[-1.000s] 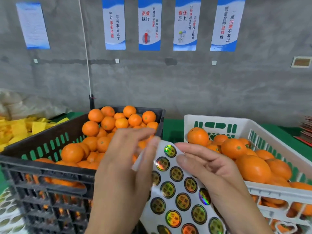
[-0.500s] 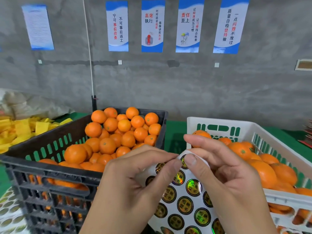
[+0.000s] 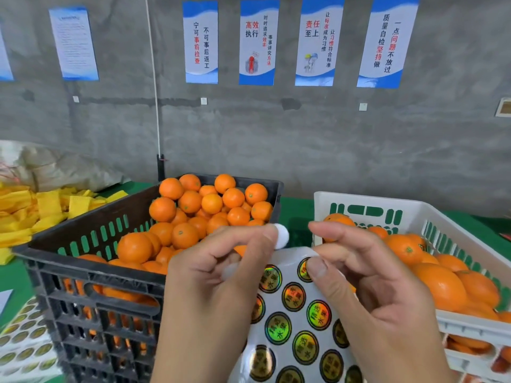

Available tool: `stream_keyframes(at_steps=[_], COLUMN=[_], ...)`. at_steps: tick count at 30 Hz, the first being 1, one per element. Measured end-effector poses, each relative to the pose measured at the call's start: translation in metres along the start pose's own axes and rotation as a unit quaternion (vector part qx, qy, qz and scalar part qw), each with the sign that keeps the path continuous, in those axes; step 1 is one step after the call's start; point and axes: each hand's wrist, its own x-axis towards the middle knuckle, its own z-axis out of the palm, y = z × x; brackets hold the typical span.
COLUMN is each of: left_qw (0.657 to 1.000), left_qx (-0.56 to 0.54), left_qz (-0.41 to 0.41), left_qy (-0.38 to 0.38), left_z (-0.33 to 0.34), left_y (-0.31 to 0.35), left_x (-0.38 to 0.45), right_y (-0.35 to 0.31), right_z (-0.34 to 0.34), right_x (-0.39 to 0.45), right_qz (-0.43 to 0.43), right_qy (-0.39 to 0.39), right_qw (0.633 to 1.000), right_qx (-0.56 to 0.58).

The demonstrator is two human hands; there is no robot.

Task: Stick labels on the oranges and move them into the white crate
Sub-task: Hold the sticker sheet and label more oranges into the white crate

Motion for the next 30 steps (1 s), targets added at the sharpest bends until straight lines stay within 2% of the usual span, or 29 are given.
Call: stream_keyframes(at_steps=[3, 5, 11, 17, 21, 23, 27, 30], left_qw=[0.99, 0.976, 0.935, 0.916, 0.916, 0.918, 0.922, 0.922], left_qx=[0.104, 0.169, 0.286, 0.324, 0.326, 0.324, 0.306, 0.302], left_qz=[0.076, 0.093, 0.058, 0.067, 0.054, 0.061, 0.106, 0.116], left_qy=[0.057, 0.102, 0.204, 0.226, 0.227, 0.221, 0.213, 0.213], left_z=[-0.009, -0.019, -0.063, -0.074, -0.088, -0.092, -0.097, -0.097], left_y=[-0.007, -0.008, -0.026, -0.034, -0.038, -0.042, -0.048, -0.052], left_x=[0.006, 0.012, 0.03, 0.035, 0.039, 0.041, 0.043, 0.043], right_y=[0.0, 0.001, 0.033, 0.08, 0.111, 0.12, 0.128, 0.134], right_z=[0.005, 0.014, 0.062, 0.119, 0.145, 0.152, 0.165, 0.175], right_x=[-0.001, 0.004, 0.061, 0.137, 0.161, 0.168, 0.176, 0.177], right_qz=[0.019, 0.046, 0.059, 0.098, 0.129, 0.144, 0.134, 0.129], right_qy=[-0.033, -0.061, -0.175, -0.369, -0.488, -0.516, -0.541, -0.574], right_qw=[0.999, 0.997, 0.969, 0.858, 0.747, 0.703, 0.657, 0.608], right_qx=[-0.006, -0.014, -0.162, -0.345, -0.433, -0.468, -0.507, -0.534])
